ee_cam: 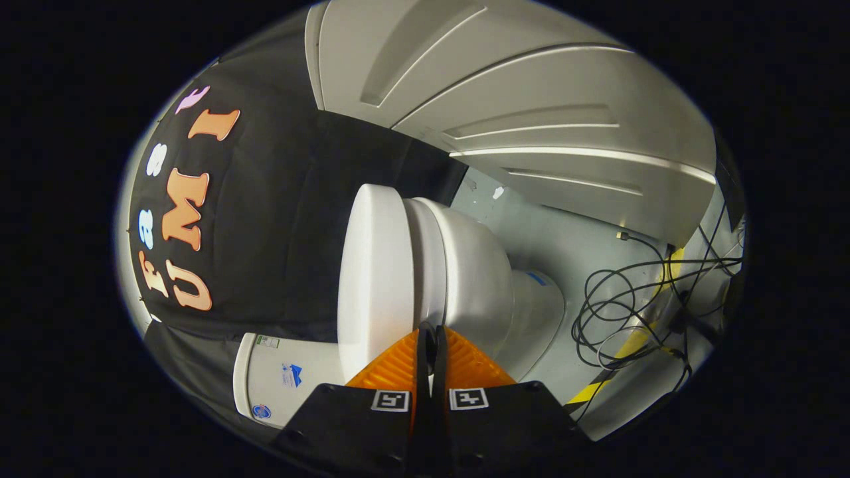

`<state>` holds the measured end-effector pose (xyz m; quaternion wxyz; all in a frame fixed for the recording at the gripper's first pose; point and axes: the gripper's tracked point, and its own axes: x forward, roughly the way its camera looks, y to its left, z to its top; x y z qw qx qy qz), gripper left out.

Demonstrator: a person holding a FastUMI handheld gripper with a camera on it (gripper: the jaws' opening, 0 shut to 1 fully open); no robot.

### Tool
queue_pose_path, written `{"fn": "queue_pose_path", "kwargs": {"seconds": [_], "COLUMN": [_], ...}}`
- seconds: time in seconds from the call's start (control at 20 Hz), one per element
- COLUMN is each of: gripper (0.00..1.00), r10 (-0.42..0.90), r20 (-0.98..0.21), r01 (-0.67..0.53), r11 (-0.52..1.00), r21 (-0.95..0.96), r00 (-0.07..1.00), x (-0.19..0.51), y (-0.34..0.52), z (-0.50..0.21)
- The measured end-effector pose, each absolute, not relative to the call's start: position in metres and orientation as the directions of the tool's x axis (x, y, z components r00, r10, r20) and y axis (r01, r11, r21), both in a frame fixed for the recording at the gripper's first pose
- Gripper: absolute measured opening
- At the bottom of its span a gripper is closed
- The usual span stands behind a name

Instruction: Open the toilet lid.

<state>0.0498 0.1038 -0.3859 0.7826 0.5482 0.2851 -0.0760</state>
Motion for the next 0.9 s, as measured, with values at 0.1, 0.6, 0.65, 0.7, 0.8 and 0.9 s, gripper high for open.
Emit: {"fn": "queue_pose_path", "kwargs": {"seconds": [0.1,0.6,0.65,0.7,0.8,0.9], "gripper": [0.08,0.08,0.08,0.08,0.08,0.08], "r10": [0.197,0.139,0.13,0.119,0.089,0.028], "r20": [-0.536,-0.553,-0.55,-0.55,-0.543,-0.517], "r01": [0.439,0.435,0.429,0.425,0.404,0.38], "r11": [0.382,0.475,0.491,0.51,0.572,0.645], "r21": [0.813,0.765,0.759,0.748,0.714,0.663], "r00": [0.821,0.822,0.825,0.827,0.835,0.855], "x": [0.048,0.05,0.052,0.053,0.056,0.068], "y": [0.105,0.108,0.108,0.108,0.11,0.106], "z": [-0.385,-0.369,-0.366,-0.361,-0.351,-0.338]}}
